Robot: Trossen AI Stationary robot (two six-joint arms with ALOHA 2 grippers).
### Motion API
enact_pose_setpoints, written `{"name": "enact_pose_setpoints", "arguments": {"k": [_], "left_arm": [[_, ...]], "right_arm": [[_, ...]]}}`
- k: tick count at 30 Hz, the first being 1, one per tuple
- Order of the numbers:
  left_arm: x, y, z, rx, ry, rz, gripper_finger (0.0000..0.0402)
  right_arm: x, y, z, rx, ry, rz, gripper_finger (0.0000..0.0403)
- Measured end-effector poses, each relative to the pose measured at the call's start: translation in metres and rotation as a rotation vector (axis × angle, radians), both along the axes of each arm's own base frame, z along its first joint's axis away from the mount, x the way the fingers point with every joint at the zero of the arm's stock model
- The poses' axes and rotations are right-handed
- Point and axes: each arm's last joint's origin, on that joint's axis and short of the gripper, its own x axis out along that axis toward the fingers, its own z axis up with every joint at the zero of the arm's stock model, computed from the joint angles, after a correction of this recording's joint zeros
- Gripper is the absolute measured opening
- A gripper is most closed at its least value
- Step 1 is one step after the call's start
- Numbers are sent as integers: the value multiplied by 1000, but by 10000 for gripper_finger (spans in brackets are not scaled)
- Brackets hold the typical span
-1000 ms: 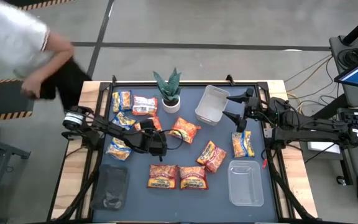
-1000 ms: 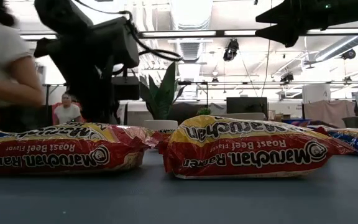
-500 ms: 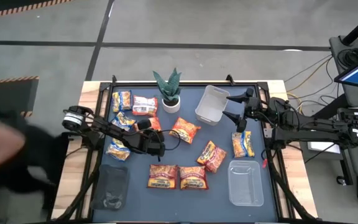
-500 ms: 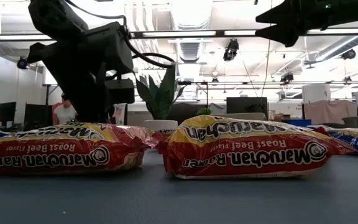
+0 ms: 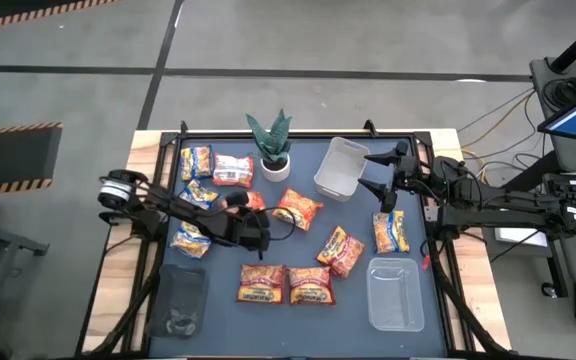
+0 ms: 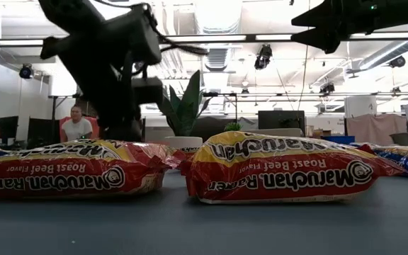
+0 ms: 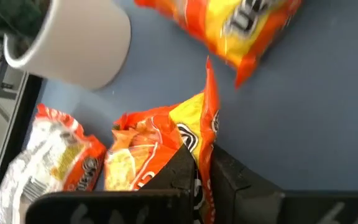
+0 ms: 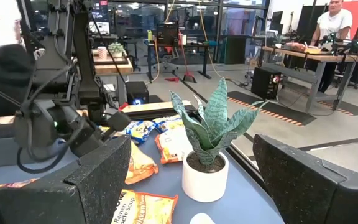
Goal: Sort Maruchan noodles
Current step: Put the bottom left orange instant noodle pack into the black bin
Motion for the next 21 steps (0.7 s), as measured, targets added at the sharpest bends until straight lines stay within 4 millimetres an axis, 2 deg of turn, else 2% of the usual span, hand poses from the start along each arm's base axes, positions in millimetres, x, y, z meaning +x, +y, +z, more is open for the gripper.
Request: {"name": "enact_pose_setpoints", "arguments": {"k": [10, 21], "left_arm": [[-4, -8, 41, -130, -115, -89, 2], [-30, -16, 103, -189, -343, -167, 1]], "right_arm": [[0, 0, 0, 0, 0, 0, 328], [0, 0, 0, -9, 3, 0, 328]]}}
